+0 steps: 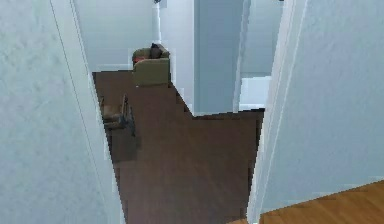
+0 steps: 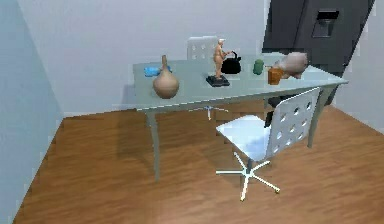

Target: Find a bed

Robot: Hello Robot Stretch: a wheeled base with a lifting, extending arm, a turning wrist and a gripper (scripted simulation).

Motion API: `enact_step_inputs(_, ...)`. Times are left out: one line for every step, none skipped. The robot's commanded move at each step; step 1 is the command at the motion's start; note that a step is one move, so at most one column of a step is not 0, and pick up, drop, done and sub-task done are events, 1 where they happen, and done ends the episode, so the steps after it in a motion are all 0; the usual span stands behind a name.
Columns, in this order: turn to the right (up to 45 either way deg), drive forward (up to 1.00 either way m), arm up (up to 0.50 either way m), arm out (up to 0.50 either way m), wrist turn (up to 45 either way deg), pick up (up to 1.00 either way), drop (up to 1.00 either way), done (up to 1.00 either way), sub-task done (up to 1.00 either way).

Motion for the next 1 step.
enact_step_inputs(0.0, 1.0, 0.0, 0.0, 0.0, 0.0, 0.0, 0.0, 0.0)
